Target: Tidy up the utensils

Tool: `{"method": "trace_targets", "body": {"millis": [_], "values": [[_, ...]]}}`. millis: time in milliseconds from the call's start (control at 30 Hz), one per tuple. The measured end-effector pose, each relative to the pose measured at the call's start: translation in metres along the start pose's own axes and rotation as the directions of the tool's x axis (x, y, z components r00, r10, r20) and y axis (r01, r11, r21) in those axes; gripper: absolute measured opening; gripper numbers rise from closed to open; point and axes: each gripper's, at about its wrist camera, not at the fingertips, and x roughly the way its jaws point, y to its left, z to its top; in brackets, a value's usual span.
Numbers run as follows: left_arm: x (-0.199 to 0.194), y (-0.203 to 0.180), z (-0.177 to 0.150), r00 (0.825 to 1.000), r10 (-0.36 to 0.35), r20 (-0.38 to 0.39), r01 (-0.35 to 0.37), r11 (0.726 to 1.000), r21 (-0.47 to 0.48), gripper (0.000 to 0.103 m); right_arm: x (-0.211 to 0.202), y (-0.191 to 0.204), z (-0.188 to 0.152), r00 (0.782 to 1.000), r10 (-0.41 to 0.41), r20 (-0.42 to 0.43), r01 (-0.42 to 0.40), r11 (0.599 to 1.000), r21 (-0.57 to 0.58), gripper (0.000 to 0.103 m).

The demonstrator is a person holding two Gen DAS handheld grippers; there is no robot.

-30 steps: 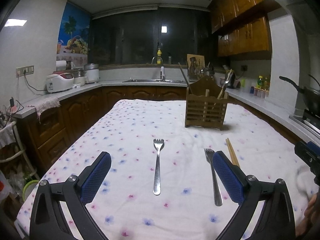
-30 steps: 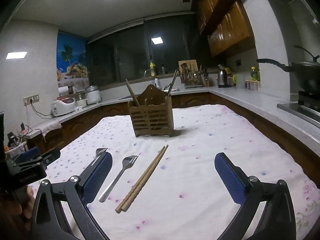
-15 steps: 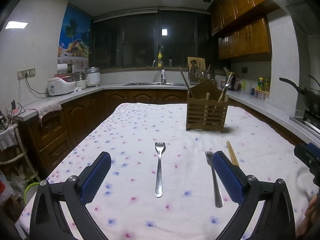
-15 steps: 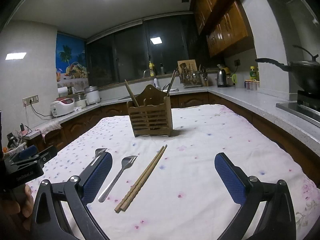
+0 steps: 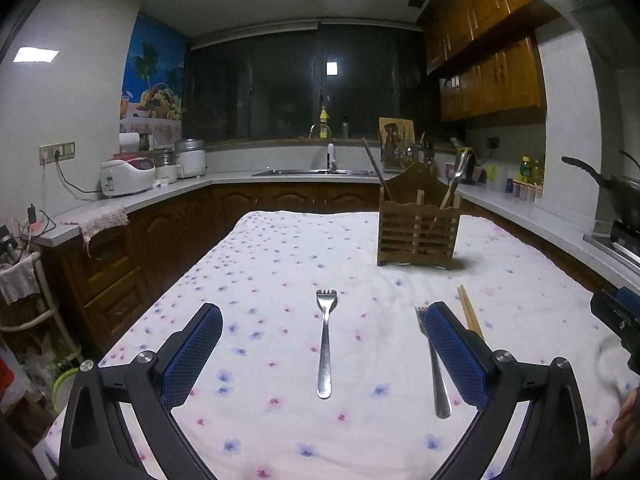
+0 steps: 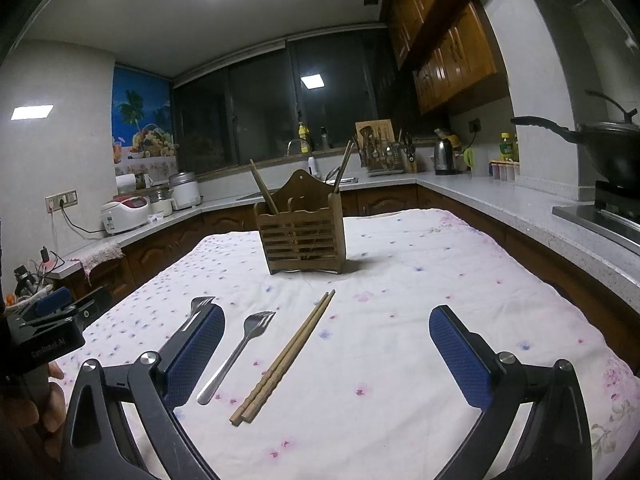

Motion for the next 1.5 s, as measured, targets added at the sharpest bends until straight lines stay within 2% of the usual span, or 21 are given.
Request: {"method": "trace_targets", "body": {"millis": [433,1500], "values": [[-0.006,-0.006,-0.002,1.000,0.002,0.022,-0.003,0.999,0.035,0.102,-0.001,-0.001,0.001,1.000,0.003,0.006,-0.003,1.000,-0.001,0.103],[-0.007,-0.012,-0.004,0.999,0.018,0.032,-0.019,0.999,0.029,0.102,-0.007,0.001,0.006,0.999,0.004,0.033,-0.003,1.000,-0.007,0.103]]}}
